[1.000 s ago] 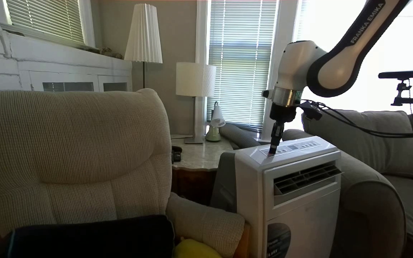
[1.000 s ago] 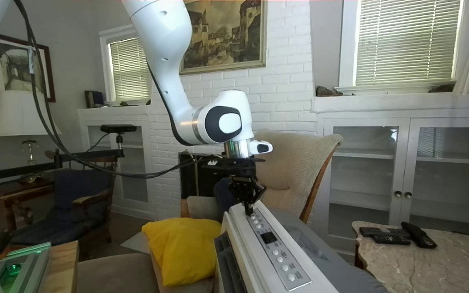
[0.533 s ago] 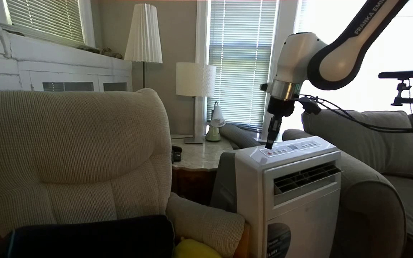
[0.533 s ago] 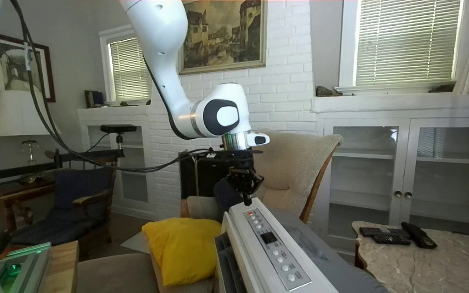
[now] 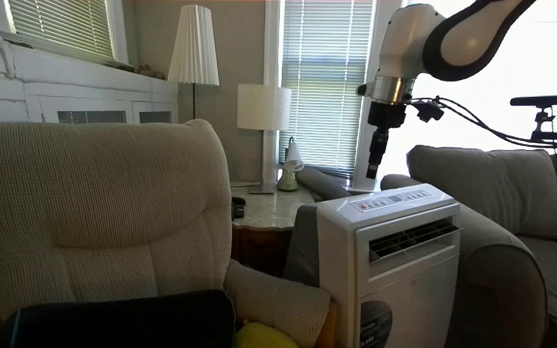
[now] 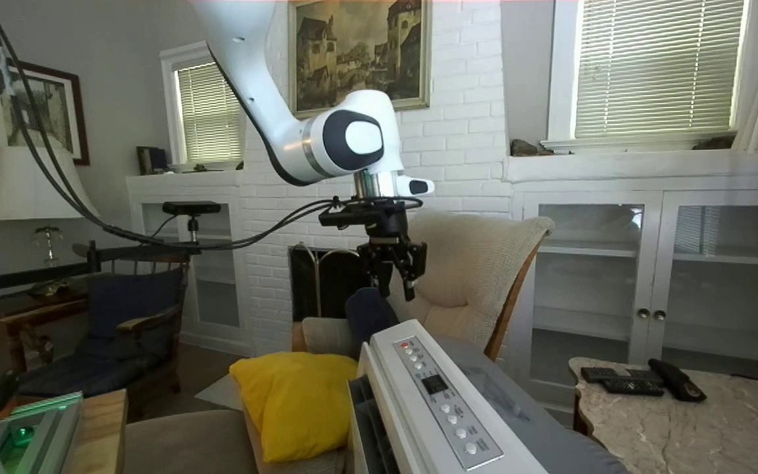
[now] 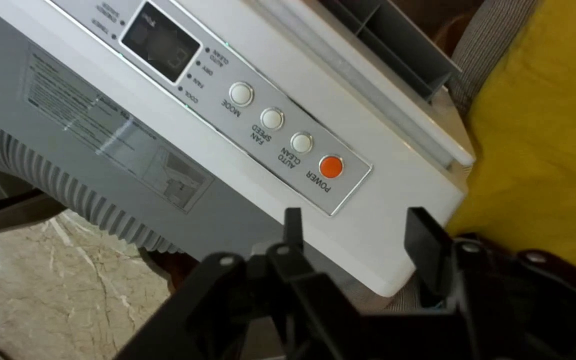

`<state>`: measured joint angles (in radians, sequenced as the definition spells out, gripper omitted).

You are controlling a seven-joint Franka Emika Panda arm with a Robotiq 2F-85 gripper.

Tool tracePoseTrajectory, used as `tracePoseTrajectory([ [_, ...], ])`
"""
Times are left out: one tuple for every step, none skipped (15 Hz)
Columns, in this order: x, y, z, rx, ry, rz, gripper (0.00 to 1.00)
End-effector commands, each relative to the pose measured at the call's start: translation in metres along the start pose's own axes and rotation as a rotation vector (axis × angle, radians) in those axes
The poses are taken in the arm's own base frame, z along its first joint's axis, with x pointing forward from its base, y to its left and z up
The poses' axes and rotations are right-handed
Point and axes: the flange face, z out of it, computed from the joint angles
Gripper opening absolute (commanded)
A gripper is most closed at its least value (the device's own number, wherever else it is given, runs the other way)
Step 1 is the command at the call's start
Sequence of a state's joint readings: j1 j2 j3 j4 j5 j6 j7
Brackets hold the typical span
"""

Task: Turn off the white object

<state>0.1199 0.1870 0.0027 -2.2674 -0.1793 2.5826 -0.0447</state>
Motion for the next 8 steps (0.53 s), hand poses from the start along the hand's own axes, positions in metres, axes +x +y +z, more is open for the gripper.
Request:
tracePoseTrajectory([
  [-0.016,0.008,-0.033,0.005,-0.059,0.060,0.88],
  [-0.018,0.011,-0.039,0.001,-0.067,0.077,0.96],
  [-0.019,0.013,-0.046,0.005,-0.074,0.091,0.99],
  [-0.021,0.016,-0.051,-0.001,-0.083,0.109,1.00],
  [-0.023,0.018,-0.056,0.000,-0.096,0.126,1.00],
  [-0.013,0.017,-0.043,-0.013,-0.078,0.077,1.00],
  [-0.013,0.018,-0.047,-0.014,-0.076,0.081,1.00],
  [-0.013,0.019,-0.047,-0.014,-0.076,0.081,1.00],
])
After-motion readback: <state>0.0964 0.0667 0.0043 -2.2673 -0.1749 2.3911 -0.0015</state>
